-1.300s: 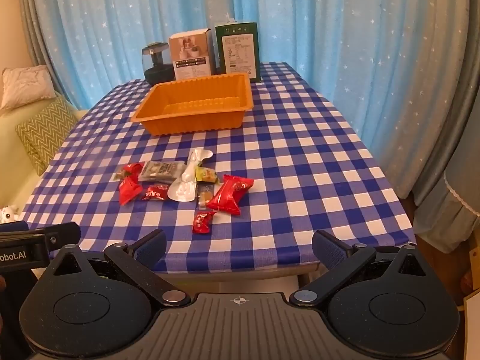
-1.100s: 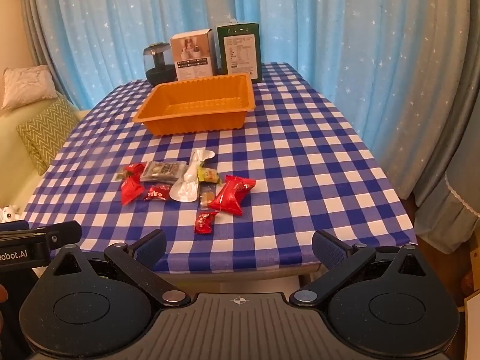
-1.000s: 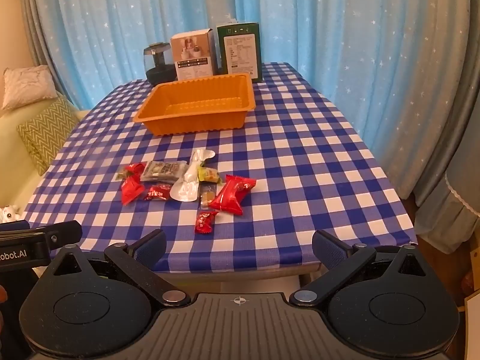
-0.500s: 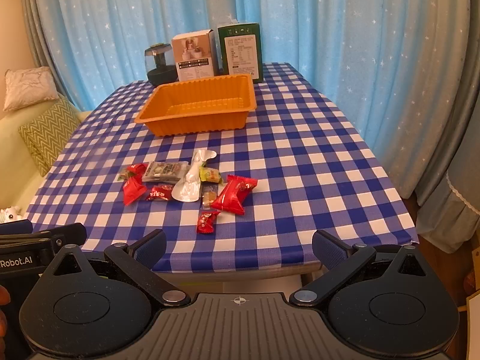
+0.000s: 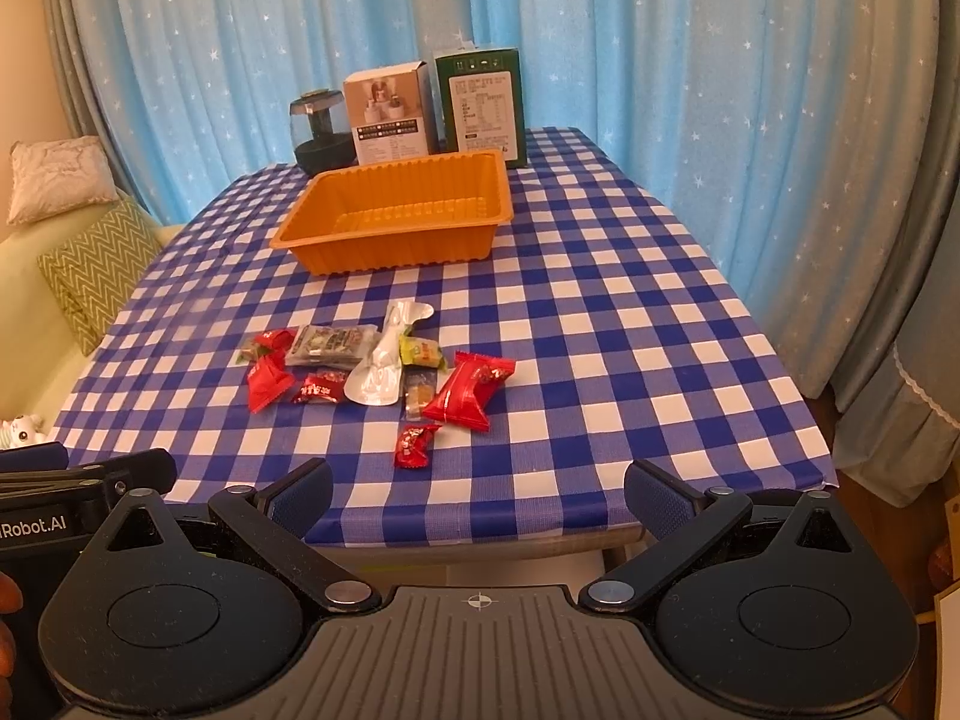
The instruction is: Organize snacks
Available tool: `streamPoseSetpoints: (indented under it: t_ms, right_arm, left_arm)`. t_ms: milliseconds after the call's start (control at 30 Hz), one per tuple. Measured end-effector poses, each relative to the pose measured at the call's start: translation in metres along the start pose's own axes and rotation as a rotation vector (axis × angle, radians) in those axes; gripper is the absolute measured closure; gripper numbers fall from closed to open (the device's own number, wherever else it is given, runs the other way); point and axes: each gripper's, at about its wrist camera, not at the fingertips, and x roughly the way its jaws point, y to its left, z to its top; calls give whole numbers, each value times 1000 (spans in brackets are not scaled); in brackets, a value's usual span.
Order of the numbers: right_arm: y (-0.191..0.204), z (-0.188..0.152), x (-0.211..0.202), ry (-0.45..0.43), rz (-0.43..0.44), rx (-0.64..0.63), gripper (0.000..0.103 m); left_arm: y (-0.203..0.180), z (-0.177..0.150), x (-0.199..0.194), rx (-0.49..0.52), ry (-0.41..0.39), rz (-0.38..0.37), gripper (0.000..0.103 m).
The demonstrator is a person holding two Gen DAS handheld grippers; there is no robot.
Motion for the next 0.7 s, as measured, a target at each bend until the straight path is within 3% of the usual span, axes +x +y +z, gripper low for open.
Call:
streamPoseSetpoints:
  t_ms: [700]
  right_arm:
    - [0, -1, 0, -1, 2, 1, 1]
  left_arm:
    - [2, 0, 0, -2, -5, -5, 0]
